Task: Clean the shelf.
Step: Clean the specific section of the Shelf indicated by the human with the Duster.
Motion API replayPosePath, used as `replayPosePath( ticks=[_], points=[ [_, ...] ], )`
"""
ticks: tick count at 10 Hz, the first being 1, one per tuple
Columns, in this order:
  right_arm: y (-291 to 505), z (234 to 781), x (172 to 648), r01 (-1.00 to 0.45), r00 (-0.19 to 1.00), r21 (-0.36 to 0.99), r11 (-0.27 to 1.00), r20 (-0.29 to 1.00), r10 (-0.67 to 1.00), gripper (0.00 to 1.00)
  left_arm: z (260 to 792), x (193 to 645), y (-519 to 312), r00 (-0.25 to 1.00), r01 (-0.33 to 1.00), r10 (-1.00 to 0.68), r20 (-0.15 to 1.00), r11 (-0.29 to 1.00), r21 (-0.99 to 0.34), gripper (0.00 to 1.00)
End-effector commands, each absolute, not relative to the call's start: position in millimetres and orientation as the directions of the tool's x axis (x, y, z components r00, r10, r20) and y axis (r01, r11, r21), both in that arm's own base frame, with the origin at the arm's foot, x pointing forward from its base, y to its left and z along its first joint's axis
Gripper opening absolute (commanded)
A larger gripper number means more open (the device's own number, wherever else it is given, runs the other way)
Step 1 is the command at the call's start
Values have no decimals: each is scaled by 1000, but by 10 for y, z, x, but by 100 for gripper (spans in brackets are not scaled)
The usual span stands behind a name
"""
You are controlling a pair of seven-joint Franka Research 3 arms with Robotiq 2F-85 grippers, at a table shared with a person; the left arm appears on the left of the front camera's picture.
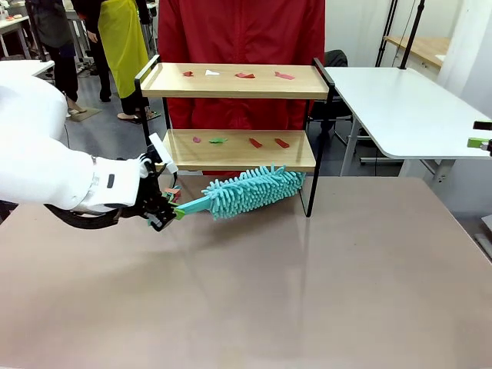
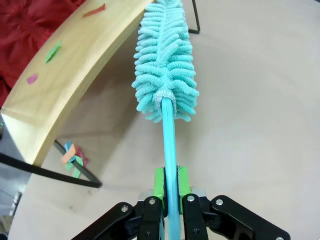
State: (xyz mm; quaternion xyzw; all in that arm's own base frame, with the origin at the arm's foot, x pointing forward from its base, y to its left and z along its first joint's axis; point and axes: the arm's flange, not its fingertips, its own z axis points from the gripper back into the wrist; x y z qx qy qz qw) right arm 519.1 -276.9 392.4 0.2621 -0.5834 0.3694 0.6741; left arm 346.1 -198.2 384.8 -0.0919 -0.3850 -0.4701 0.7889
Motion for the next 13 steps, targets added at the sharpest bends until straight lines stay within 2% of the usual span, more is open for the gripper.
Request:
replayPosePath(
  ticks=[1,4,7,9,13],
  points=[
    [-2752,3983,5202,-802,61,-69,593,979,196,100,3432,3641,-2157,284,787,-634,719,583,202,13],
    [-2752,3983,5202,-802,61,-69,593,979,196,100,3817,3596,-2282,345,765,-644,683,615,193,13],
    [-2752,3983,5202,-802,61,-69,593,979,196,100,4135,3602,-2464,425,748,-680,598,635,191,13],
    [-2752,3983,5202,-802,61,-69,593,979,196,100,4359,3594,-2514,429,743,-709,560,629,227,13],
    [-2752,3983,5202,-802,61,-69,593,979,196,100,4696,3520,-2424,409,778,-732,546,592,211,13]
  ],
)
